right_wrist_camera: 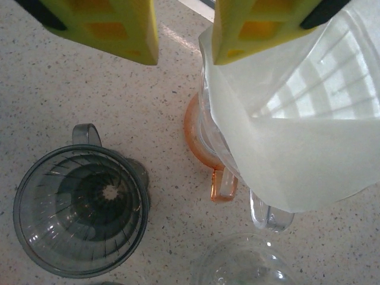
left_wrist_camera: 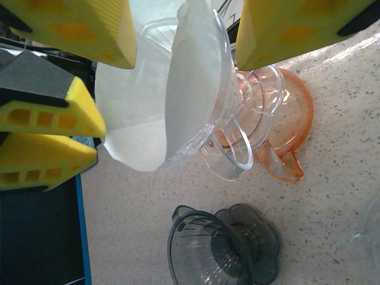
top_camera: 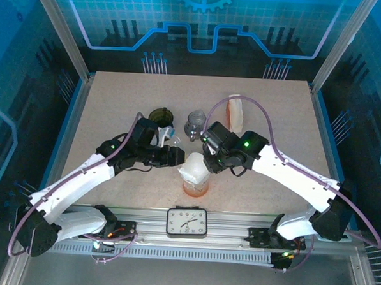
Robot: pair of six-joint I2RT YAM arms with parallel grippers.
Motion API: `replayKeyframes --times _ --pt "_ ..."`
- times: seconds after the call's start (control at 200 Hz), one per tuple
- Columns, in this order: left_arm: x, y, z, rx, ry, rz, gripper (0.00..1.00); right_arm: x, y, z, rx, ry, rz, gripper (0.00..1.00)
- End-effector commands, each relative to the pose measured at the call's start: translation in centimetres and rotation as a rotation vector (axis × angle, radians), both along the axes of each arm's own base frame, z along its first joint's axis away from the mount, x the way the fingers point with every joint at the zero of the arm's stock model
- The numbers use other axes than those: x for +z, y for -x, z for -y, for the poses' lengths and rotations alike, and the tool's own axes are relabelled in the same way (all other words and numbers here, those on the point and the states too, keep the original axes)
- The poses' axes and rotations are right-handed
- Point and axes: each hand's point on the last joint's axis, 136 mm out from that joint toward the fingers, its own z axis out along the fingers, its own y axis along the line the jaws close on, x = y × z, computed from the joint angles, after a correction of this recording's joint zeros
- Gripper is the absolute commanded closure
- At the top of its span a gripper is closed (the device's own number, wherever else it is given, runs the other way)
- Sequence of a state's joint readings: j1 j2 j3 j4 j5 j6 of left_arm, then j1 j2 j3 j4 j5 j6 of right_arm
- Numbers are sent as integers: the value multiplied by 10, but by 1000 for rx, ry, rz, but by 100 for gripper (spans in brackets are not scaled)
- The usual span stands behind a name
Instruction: Place the coffee filter in the dripper
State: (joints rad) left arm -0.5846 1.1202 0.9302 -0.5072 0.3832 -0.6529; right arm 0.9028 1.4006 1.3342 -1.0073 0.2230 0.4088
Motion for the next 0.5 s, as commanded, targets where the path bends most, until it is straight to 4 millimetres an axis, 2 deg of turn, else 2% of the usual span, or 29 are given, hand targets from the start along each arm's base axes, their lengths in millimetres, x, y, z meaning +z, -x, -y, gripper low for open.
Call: replayKeyframes --times 0.0,0.165,0.34,0.495 --pt "-6 1 6 -20 17 -16 55 -10 -1 -3 6 2 -16 74" --pt "-13 -2 2 1 1 -23 56 -16 0 -3 9 12 -26 77" --pt "5 -3 1 -15 24 36 34 -13 1 -3 11 12 -16 77" --pt "5 5 0 -63 -11 27 36 -14 1 -2 9 14 -16 76"
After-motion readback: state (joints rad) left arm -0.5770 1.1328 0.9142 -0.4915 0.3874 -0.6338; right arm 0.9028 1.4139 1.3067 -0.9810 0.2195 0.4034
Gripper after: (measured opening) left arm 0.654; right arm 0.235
